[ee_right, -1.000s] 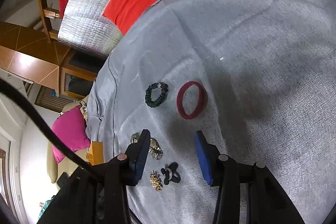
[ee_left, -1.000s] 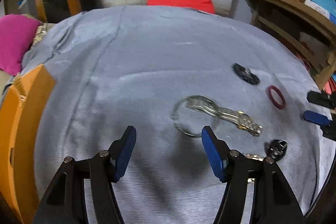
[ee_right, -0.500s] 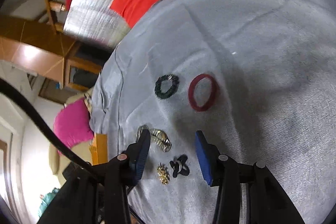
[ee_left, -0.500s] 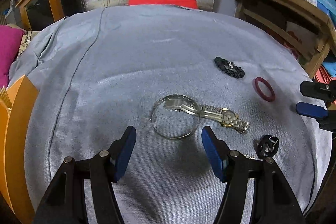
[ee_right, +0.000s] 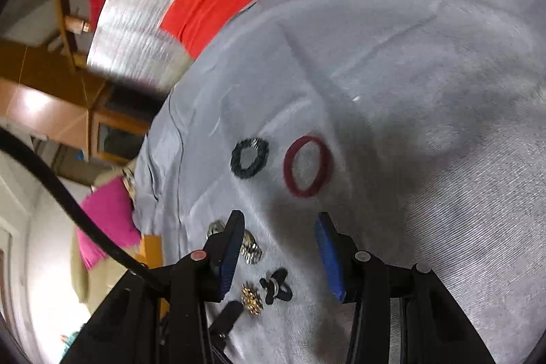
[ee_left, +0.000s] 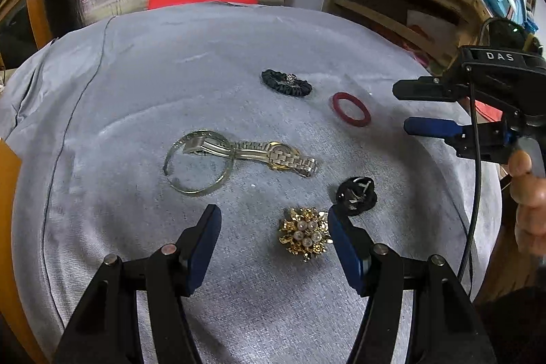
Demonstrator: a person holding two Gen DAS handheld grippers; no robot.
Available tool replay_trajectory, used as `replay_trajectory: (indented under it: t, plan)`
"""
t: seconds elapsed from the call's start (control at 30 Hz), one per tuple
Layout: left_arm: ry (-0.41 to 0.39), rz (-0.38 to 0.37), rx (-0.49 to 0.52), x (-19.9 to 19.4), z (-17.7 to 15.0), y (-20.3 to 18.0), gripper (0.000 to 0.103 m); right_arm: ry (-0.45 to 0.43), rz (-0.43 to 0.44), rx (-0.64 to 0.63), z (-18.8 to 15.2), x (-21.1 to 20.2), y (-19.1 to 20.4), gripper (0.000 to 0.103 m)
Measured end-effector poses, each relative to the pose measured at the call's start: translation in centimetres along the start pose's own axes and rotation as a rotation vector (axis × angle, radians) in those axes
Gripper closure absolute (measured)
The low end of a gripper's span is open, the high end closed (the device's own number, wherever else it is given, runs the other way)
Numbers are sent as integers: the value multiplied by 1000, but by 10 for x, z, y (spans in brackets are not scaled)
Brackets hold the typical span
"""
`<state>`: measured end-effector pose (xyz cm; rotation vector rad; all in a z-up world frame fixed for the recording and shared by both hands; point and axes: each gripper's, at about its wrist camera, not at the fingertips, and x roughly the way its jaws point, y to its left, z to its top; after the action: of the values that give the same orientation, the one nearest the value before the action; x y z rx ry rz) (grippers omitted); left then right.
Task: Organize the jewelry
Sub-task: 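Lower the left tool onto the gold pearl brooch and grasp it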
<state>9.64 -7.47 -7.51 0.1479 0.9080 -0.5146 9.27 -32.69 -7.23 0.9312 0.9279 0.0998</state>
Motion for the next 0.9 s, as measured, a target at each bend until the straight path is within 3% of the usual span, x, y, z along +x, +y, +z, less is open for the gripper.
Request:
replay_trajectory:
  t: [0.23, 0.43, 0.5, 0.53, 0.7, 0.9]
  plan:
    - [85, -118, -44, 14, -9, -3, 37, 21, -1, -25, -3, 3, 6, 56]
    - [49, -96, -24, 15, -15, -11, 37, 34, 3, -32, -7, 10, 12, 56]
    - [27, -89, -11, 14, -16, -13, 45, 38, 3, -37, -8, 11, 13, 56]
    - [24, -85, -4, 14, -16, -13, 53, 39, 4, -39, -9, 11, 14, 56]
    - [14, -83, 0, 9, -17, -12, 54, 45, 7, -49, -10, 12, 16, 56]
    - [-34, -68, -70, -17, -14, 10, 54, 80, 1, -112, -18, 24, 31, 56]
